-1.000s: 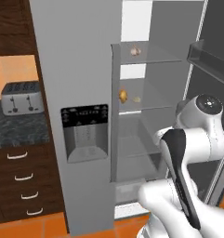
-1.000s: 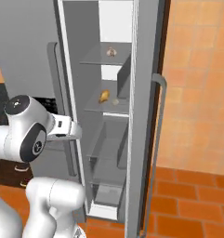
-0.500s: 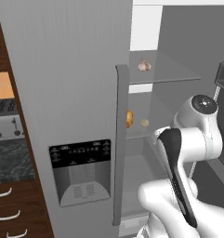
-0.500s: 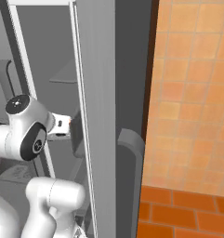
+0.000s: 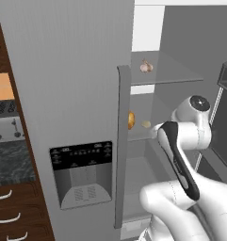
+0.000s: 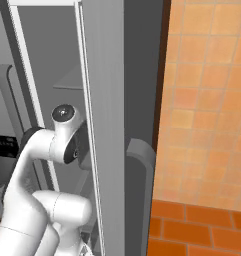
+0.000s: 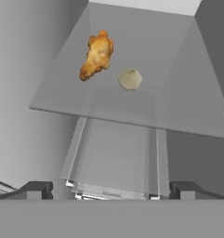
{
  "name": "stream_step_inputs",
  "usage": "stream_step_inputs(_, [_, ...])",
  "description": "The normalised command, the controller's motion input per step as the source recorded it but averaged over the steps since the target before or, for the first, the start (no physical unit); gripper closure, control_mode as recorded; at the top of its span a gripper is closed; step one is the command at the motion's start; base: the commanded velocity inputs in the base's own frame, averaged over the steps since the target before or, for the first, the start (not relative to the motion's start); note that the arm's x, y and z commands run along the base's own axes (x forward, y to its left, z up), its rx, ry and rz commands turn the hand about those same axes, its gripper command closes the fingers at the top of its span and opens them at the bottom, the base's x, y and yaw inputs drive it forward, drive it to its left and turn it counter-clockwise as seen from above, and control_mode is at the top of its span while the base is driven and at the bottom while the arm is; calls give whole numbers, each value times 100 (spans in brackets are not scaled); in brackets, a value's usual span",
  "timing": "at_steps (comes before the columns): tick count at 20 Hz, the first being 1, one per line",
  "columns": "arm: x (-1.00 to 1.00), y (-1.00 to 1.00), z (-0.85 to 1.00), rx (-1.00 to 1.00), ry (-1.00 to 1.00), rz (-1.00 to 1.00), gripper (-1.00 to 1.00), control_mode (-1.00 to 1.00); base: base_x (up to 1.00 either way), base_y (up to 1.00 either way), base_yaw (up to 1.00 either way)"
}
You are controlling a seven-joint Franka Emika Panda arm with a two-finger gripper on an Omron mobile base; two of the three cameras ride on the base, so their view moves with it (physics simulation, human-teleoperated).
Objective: Place one garlic and one chicken drumstick in each tupperware on the nearby counter, to pack two identical lunches.
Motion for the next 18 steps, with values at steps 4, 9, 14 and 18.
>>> stream_step_inputs(4, [100,0,-32,5,1,8,-100,-100,0,0,0])
stream_step_inputs(9, [97,-12,-6,1,5,0,-100,-100,0,0,0])
stream_step_inputs(14, [79,-11,-15,0,6,0,-100,-100,0,0,0])
stream_step_inputs(18, [68,-3,-31,0,4,0,-100,-100,0,0,0])
